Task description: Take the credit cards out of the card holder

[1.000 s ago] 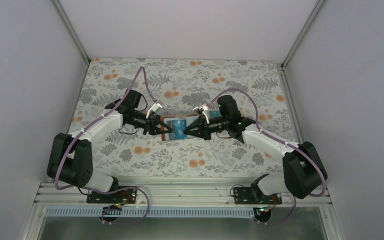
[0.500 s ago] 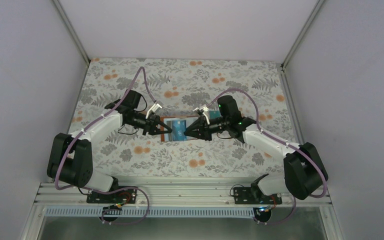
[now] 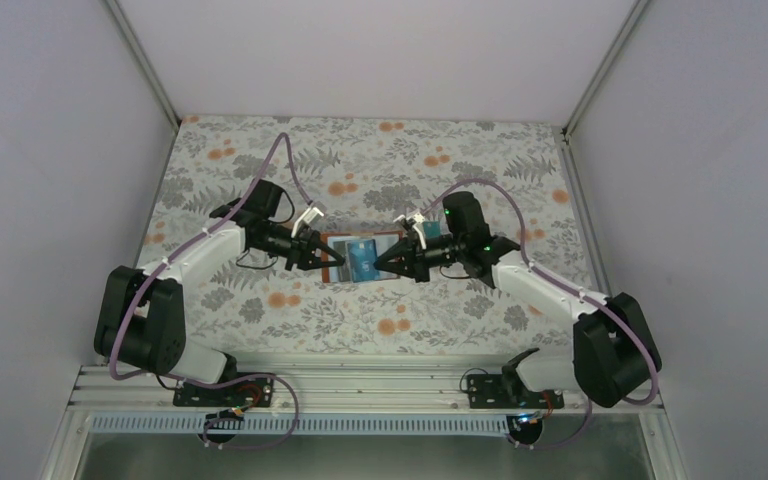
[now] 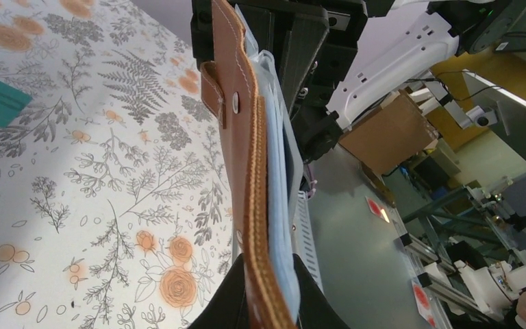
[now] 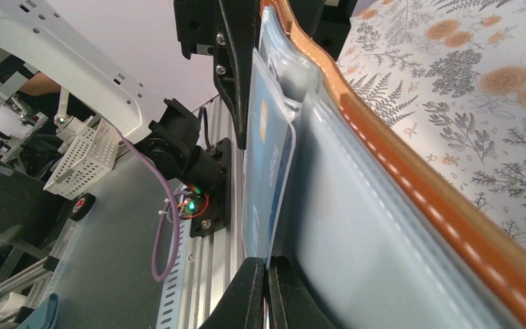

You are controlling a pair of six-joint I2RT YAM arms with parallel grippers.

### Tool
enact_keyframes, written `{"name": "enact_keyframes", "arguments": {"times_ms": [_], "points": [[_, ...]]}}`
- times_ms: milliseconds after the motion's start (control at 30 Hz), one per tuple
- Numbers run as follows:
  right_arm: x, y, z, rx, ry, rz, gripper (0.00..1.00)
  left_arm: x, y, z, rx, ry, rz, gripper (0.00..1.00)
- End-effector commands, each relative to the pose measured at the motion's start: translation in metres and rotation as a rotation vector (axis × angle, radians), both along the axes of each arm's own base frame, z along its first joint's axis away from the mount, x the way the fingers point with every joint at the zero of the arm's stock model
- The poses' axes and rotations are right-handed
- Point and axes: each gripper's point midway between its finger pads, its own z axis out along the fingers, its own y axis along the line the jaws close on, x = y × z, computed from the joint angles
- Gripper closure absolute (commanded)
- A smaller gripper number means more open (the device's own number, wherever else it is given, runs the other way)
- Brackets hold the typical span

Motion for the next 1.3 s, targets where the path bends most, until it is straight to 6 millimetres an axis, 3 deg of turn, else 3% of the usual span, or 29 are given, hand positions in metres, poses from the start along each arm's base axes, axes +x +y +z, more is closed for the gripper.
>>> {"name": "enact_keyframes", "arguments": {"times_ms": [0, 367, 500, 667, 833, 967, 1067, 1267], "points": [[0.006, -0.011, 0.005, 0.002, -0.038, -0.037, 0.96, -0.003, -0.001, 0.021, -0.076, -0.069, -0.031, 0.98], [0.006, -0.009, 0.012, 0.025, -0.03, -0.017, 0.96, -0.003, -0.001, 0.02, -0.069, -0.07, -0.028, 0.98], [0.014, 0.0, 0.017, 0.034, -0.023, -0.027, 0.96, -0.002, -0.003, 0.02, -0.068, -0.064, -0.032, 0.76], [0.015, 0.007, 0.011, 0.021, -0.006, -0.026, 0.96, -0.003, -0.003, 0.019, -0.069, -0.067, -0.036, 0.72], [0.01, 0.014, 0.012, 0.024, -0.012, -0.005, 0.96, -0.001, -0.004, 0.014, -0.052, -0.057, -0.028, 0.83], [0.007, 0.017, 0.016, 0.032, -0.022, 0.008, 0.96, 0.0, -0.006, 0.012, -0.041, -0.054, -0.027, 0.85], [0.007, 0.017, 0.018, 0.032, -0.027, 0.011, 0.96, 0.0, -0.006, 0.011, -0.037, -0.055, -0.024, 0.97], [0.01, 0.008, 0.01, 0.002, -0.03, -0.032, 0.96, -0.002, -0.005, 0.012, -0.042, -0.054, -0.029, 0.98]]}}
